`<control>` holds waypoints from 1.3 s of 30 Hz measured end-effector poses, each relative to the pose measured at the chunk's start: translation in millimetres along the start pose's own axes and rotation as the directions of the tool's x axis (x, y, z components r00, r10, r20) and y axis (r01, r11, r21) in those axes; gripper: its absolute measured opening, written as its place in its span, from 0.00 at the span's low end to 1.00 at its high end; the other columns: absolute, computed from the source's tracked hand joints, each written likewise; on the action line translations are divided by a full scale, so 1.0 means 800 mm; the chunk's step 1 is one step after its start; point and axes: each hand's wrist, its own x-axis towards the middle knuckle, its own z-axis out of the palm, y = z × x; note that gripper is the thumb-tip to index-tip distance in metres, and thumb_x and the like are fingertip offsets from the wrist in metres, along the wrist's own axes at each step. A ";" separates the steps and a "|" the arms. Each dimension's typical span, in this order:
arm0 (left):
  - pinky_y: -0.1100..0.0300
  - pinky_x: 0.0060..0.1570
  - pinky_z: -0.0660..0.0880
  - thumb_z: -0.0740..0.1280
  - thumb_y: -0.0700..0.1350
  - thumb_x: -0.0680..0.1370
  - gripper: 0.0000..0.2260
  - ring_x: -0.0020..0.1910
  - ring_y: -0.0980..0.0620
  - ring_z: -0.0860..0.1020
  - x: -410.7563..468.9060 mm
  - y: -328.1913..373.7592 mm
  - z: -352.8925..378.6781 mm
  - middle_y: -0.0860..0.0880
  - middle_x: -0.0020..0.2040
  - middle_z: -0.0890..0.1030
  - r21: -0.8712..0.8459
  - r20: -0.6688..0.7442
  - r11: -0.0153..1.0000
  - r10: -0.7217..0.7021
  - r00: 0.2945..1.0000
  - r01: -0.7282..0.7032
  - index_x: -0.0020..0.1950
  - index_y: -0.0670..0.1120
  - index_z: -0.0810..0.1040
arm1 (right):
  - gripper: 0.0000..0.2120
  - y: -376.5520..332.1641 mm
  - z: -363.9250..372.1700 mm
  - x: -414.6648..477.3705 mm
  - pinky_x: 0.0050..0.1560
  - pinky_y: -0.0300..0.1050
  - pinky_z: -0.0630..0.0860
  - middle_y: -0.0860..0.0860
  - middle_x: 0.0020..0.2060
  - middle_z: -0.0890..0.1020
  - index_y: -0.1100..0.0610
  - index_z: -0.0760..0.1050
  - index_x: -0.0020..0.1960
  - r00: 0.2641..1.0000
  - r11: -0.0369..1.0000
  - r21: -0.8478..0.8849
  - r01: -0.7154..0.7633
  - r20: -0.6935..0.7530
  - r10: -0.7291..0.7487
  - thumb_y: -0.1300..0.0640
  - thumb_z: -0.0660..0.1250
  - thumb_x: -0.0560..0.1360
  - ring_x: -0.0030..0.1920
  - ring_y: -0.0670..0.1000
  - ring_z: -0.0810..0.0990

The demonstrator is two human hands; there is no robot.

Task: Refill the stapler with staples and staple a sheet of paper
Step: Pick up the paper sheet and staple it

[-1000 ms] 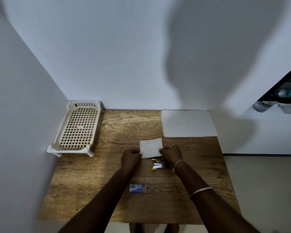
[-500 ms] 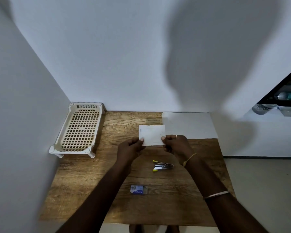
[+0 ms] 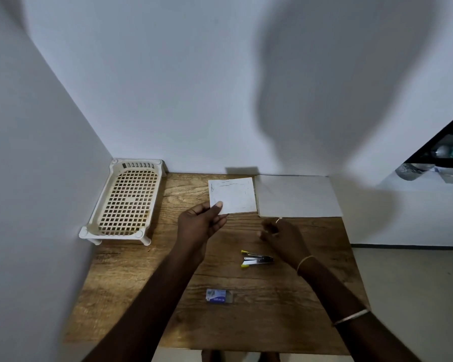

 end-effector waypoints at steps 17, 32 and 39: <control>0.58 0.45 0.84 0.77 0.38 0.75 0.09 0.44 0.46 0.87 -0.006 0.009 0.007 0.43 0.44 0.88 -0.017 -0.018 1.000 -0.021 1.000 0.021 0.53 0.37 0.84 | 0.15 0.040 0.084 -0.030 0.51 0.48 0.77 0.48 0.50 0.80 0.47 0.83 0.58 0.990 0.937 -0.321 0.136 0.019 -0.137 0.49 0.74 0.72 0.52 0.51 0.79; 0.51 0.54 0.83 0.76 0.39 0.75 0.13 0.51 0.42 0.87 -0.019 0.019 0.017 0.37 0.51 0.87 0.003 -0.018 0.999 -0.039 0.999 0.039 0.57 0.35 0.82 | 0.16 -0.113 0.013 -0.074 0.47 0.48 0.82 0.55 0.44 0.87 0.62 0.84 0.57 0.978 0.392 0.897 -0.204 0.208 0.031 0.51 0.74 0.75 0.44 0.52 0.86; 0.51 0.54 0.83 0.76 0.37 0.75 0.09 0.48 0.42 0.87 -0.024 0.024 0.024 0.36 0.51 0.87 -0.033 -0.021 0.999 -0.037 0.999 0.036 0.53 0.37 0.82 | 0.17 -0.121 0.013 -0.070 0.53 0.57 0.83 0.63 0.50 0.87 0.60 0.84 0.57 0.985 0.377 0.910 -0.169 0.173 0.025 0.49 0.76 0.74 0.50 0.60 0.86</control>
